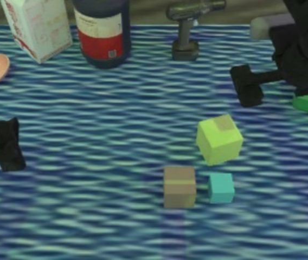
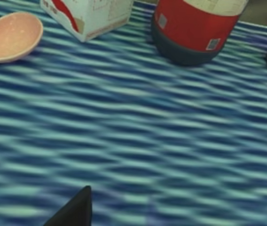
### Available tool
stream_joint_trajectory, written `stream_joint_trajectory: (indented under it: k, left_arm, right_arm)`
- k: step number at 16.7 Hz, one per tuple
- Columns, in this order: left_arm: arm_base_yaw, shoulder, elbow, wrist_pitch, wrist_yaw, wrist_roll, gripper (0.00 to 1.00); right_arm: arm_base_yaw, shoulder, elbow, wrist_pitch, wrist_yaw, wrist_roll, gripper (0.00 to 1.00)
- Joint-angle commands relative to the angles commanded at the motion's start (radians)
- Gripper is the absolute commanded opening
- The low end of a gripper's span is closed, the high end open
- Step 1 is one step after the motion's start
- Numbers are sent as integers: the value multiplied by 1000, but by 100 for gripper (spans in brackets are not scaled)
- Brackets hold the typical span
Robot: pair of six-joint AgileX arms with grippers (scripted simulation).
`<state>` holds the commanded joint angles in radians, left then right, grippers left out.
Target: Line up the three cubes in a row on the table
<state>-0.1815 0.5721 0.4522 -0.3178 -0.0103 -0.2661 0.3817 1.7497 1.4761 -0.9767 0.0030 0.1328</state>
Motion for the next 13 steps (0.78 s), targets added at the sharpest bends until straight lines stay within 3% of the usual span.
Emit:
stream_joint_trajectory:
  k: [7, 13]
  left_arm:
    - [176, -499, -393, 273, 9, 227, 100]
    - [201, -572, -452, 318, 10, 266, 100]
  right_arm:
    - [100, 453, 411, -246, 1, 38, 100]
    - [115, 515, 475, -281, 1, 44, 100]
